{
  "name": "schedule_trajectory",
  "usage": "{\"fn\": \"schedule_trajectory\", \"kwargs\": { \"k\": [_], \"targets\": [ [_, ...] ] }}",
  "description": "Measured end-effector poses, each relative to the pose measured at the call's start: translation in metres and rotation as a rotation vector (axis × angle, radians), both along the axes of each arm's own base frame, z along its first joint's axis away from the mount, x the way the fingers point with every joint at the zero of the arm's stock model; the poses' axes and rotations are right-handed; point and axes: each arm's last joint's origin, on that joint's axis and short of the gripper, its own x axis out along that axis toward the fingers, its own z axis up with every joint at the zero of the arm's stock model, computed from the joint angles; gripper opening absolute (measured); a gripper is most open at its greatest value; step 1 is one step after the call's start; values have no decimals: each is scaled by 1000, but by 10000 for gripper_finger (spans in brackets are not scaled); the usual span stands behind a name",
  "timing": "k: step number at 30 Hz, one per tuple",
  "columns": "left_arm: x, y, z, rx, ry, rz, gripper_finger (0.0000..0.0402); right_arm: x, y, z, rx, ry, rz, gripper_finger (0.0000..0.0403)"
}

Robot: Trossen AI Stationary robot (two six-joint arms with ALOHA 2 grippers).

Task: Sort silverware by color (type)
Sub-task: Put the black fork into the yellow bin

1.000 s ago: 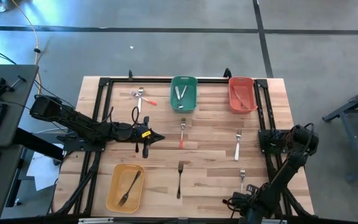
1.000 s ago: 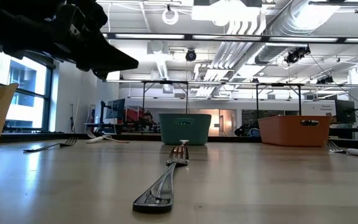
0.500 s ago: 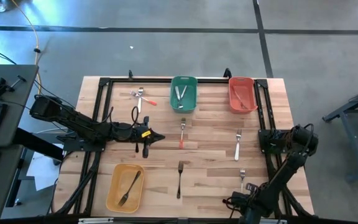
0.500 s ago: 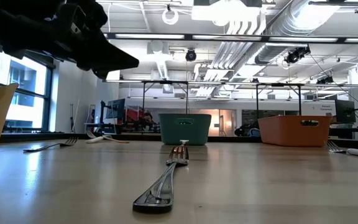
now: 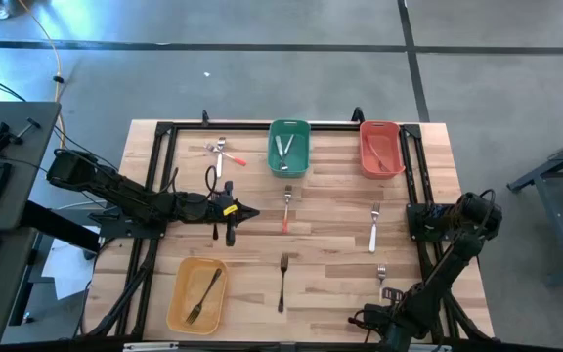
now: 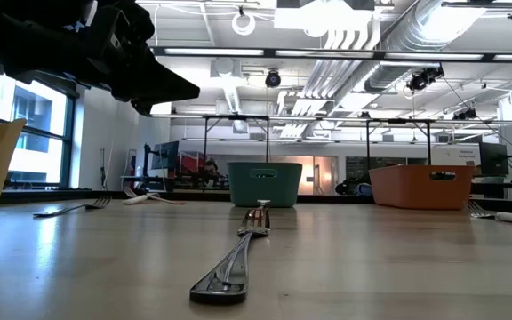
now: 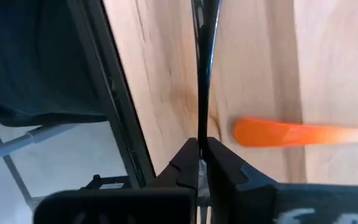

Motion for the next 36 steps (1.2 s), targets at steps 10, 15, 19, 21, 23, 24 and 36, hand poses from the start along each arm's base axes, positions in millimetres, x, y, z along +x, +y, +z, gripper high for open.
{"fn": "schedule_trajectory", "kwargs": {
  "k": [10, 15, 19, 21, 23, 24, 36],
  "targets": [
    [0, 0, 0, -18, -4, 3, 0, 8, -11, 25, 22, -116, 75, 0],
    [0, 0, 0, -55, -6, -2, 0, 21, -30, 46, -49, -265, 140, 0],
    [0, 0, 0, -76, -8, 2, 2, 43, -51, 53, -170, -389, 195, 0],
    [0, 0, 0, -71, -9, 1, 6, 56, -62, 53, -247, -445, 218, 0],
    [0, -1, 1, -53, -15, -3, 14, 70, -74, 55, -331, -510, 229, 0],
    [1, -1, 1, -44, -27, -4, 19, 77, -80, 56, -371, -542, 231, 0],
    [26, -16, -8, 151, -138, -71, 94, 142, -132, 87, -649, -891, 336, 0]
  ]
}}
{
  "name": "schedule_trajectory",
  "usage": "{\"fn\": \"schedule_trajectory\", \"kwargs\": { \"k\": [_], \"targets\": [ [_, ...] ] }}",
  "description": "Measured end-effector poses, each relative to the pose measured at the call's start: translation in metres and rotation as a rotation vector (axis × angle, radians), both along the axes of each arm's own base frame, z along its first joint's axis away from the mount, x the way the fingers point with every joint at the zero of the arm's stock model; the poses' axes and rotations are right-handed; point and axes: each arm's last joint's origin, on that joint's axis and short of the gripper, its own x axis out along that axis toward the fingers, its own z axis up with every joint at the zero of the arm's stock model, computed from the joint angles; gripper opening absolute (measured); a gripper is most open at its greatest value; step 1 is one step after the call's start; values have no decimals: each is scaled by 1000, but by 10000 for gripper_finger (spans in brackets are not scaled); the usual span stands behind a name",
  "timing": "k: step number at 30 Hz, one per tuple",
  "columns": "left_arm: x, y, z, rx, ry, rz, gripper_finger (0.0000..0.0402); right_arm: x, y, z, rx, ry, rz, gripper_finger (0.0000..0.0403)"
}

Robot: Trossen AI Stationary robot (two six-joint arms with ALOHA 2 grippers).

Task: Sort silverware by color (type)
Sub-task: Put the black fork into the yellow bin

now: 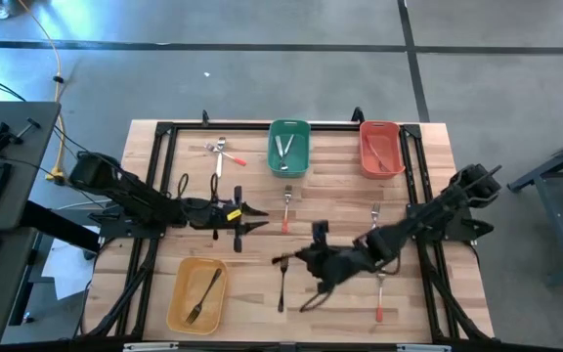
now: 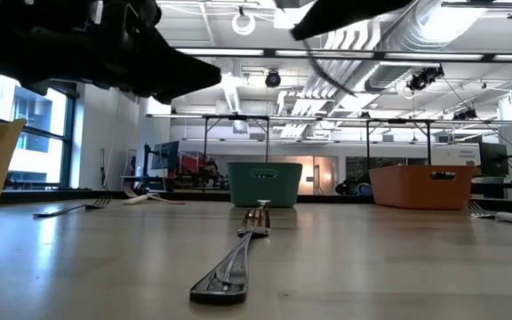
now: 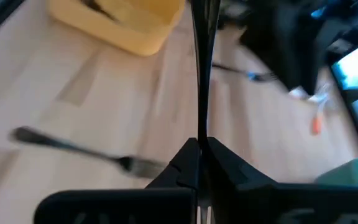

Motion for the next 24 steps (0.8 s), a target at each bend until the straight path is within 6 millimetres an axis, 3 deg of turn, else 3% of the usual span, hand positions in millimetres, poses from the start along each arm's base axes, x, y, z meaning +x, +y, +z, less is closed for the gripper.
{"fn": "schedule_trajectory", "kwargs": {
  "k": [5, 11, 20, 24],
  "targets": [
    [12, -13, 1, 96, -40, -38, 130, 14, -18, 6, -20, -46, 31, 0],
    [12, -30, 6, 157, -61, -101, 167, 21, -25, 10, -51, -103, 47, 0],
    [7, -45, 15, 184, -148, -149, 186, 12, -33, -25, 15, -278, 136, 0],
    [9, -45, 21, 157, -183, -144, 186, 13, -43, -27, 17, -343, 113, 0]
  ]
}}
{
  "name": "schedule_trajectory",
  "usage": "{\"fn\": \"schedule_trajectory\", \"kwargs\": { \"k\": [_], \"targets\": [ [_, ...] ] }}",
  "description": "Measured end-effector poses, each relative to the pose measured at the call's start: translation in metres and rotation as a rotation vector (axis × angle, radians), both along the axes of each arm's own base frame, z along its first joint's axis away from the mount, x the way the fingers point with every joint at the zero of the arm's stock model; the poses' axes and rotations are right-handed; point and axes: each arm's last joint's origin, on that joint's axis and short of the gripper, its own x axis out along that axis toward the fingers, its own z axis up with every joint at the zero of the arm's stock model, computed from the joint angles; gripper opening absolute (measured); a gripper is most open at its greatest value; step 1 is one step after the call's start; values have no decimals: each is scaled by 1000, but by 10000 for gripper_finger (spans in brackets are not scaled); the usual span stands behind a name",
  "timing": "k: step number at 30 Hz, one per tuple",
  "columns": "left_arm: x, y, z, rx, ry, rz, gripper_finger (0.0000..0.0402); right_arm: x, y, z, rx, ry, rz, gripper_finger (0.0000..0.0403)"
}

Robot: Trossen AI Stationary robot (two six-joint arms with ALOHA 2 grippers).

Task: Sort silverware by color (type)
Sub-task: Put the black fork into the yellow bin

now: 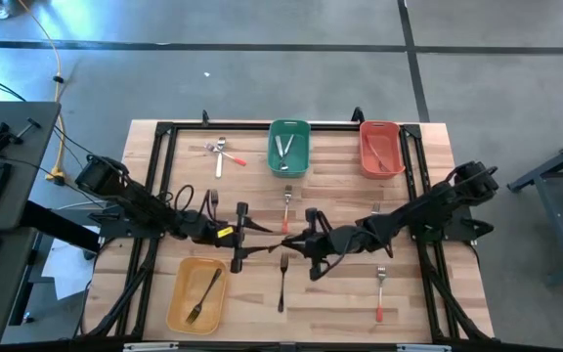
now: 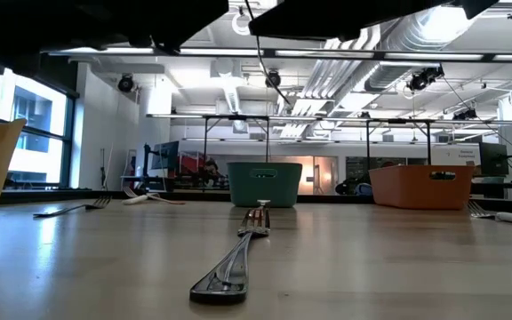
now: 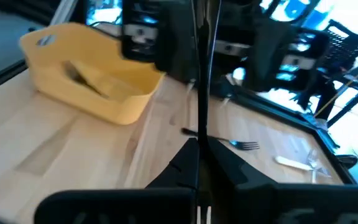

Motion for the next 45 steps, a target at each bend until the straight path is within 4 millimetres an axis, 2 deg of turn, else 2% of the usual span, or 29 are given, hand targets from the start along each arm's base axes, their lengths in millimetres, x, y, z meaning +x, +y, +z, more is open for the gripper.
{"fn": "schedule_trajectory", "kwargs": {
  "k": [4, 13, 18, 24, 33, 37, 45],
  "targets": [
    [7, -3, 9, -40, -21, -5, 186, 3, -8, 0, 9, -4, -22, 0],
    [27, -10, 11, -78, -4, 9, 182, 4, -10, 2, 13, -29, -27, 0],
    [34, -17, 13, -61, -20, 50, 133, 4, -10, 2, 13, -29, -26, 0],
    [32, -24, 16, -35, -31, 52, 23, 4, -8, 2, 19, -27, -2, 0],
    [29, -28, 17, -64, -24, 134, 10, 4, -8, 2, 62, -25, 17, 2],
    [26, -29, 22, -74, -27, 149, 10, 4, -9, 1, 73, -17, 9, 29],
    [17, -31, 33, -76, 21, 206, 10, 3, -12, 0, 26, -3, -80, 132]
  ]
}}
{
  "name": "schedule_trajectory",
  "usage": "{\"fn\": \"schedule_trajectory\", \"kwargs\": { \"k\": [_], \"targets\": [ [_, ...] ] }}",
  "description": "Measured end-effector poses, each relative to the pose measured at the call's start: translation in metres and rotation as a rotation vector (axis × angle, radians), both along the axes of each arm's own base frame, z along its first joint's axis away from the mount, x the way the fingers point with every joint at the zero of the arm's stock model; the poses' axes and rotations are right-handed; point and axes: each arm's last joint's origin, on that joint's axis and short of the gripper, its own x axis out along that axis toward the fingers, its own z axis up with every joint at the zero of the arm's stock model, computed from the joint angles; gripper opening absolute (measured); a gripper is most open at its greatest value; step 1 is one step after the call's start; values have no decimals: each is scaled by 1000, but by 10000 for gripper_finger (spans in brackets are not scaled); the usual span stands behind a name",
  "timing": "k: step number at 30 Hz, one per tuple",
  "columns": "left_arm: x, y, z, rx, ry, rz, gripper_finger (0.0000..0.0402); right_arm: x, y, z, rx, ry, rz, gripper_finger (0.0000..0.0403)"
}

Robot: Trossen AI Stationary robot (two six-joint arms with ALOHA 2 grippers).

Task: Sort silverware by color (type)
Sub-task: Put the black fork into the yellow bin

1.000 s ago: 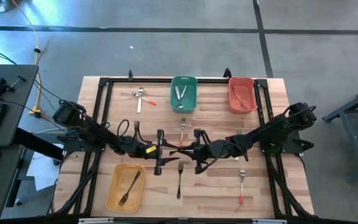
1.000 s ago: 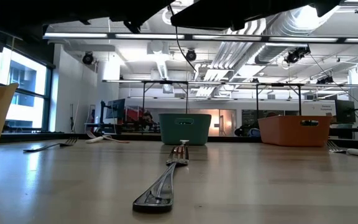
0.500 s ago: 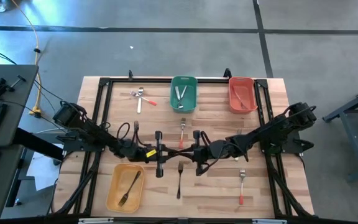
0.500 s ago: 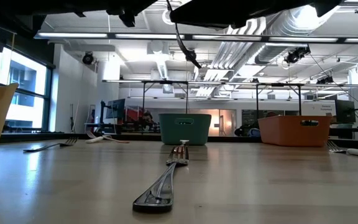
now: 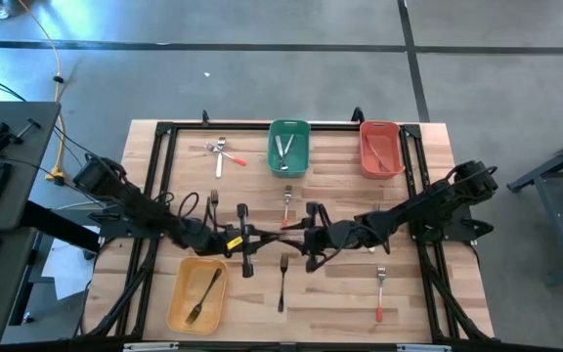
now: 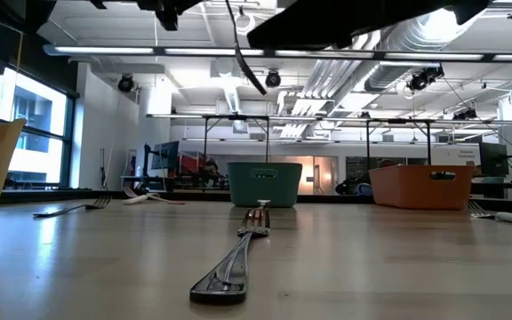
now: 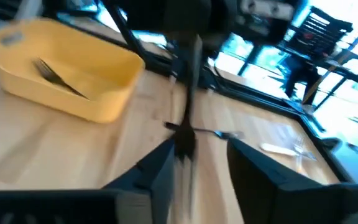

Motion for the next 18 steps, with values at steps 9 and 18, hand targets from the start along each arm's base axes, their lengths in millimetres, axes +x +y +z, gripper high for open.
{"fn": "schedule_trajectory", "kwargs": {
  "k": [9, 18],
  "targets": [
    [-26, -7, 32, -248, 341, 69, 10, -18, -7, 5, -37, 140, -126, 91],
    [-43, -26, 83, -563, 793, 136, 10, -25, -9, 1, -32, 222, -144, 17]
  ]
}}
